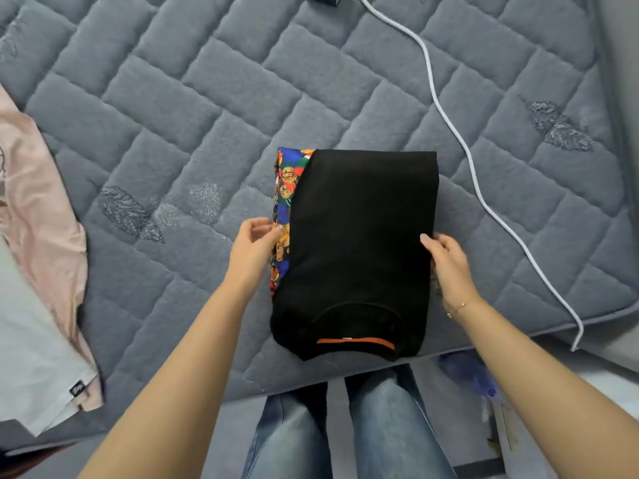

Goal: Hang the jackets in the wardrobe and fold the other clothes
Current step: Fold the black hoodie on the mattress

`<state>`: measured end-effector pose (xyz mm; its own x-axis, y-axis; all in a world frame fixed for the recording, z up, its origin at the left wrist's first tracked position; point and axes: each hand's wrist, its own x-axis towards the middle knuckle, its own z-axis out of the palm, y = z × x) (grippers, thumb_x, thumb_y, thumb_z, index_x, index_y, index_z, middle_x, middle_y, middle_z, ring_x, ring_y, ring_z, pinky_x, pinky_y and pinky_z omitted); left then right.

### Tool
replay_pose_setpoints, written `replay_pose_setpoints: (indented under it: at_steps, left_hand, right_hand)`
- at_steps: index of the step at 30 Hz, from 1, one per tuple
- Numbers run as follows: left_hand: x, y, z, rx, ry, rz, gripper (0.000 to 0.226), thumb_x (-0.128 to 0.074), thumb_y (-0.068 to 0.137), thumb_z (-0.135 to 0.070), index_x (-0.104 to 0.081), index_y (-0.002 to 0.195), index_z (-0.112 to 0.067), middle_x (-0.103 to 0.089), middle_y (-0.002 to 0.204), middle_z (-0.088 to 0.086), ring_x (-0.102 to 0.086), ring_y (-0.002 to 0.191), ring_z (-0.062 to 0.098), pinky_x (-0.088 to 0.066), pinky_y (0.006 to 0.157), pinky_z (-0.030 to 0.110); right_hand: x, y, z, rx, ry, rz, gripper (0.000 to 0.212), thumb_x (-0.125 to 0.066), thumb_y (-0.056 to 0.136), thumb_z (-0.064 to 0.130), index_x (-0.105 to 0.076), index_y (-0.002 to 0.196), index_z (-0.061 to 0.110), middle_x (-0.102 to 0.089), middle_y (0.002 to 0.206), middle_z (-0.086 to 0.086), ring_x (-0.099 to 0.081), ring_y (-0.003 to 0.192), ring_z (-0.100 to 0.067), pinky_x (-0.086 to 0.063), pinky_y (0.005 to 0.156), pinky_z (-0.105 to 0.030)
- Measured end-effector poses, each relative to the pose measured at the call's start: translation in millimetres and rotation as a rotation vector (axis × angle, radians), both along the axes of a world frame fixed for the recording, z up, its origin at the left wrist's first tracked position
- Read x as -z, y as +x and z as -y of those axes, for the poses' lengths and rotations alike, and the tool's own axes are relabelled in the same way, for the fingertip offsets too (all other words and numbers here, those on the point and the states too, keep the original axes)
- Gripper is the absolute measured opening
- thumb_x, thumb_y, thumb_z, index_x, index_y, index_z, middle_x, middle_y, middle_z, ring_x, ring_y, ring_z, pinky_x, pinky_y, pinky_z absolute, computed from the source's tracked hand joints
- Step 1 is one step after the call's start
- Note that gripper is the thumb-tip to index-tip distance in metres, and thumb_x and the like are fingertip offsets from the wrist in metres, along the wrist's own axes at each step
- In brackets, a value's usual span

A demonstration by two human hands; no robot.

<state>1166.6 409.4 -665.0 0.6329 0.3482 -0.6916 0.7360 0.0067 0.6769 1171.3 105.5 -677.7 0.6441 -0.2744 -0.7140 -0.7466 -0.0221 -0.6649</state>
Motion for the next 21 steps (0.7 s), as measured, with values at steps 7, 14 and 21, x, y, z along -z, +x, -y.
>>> replay_pose_setpoints:
  at_steps: [7,14,21]
  left_hand:
    - [14.4,117.5,16.6,-0.055,0.095,0.069,0.021,-0.069,0.089,-0.037,-0.058,0.086,-0.019,-0.069,0.097,0.002,-0.065,0.089,0.013,-0.053,0.083,0.03]
    - [50.6,134.7,21.6,-0.147,0.24,0.059,0.025,-0.055,0.099,-0.025,-0.046,0.077,-0.018,-0.054,0.076,-0.002,-0.049,0.074,0.012,-0.045,0.076,0.032]
    - [34.0,130.0,35.4,0.013,0.684,0.132,0.026,-0.046,0.102,-0.028,-0.05,0.116,-0.007,-0.054,0.117,0.01,-0.053,0.106,0.024,-0.038,0.092,0.038]
  right_hand:
    - [8.8,118.4,-22.0,-0.105,-0.063,0.095,0.046,-0.058,0.092,0.051,-0.06,0.119,0.014,-0.068,0.115,0.004,-0.064,0.107,-0.012,-0.052,0.091,-0.03]
    - [44.3,144.8,-36.5,-0.107,-0.347,0.103,0.047,-0.042,0.103,0.04,-0.053,0.09,-0.004,-0.051,0.08,-0.005,-0.047,0.079,-0.018,-0.037,0.07,-0.031]
    - [23.9,131.8,-37.2,-0.249,-0.657,0.316,0.037,-0.051,0.1,0.024,-0.044,0.129,0.002,-0.051,0.128,-0.013,-0.051,0.112,-0.025,-0.041,0.095,-0.033]
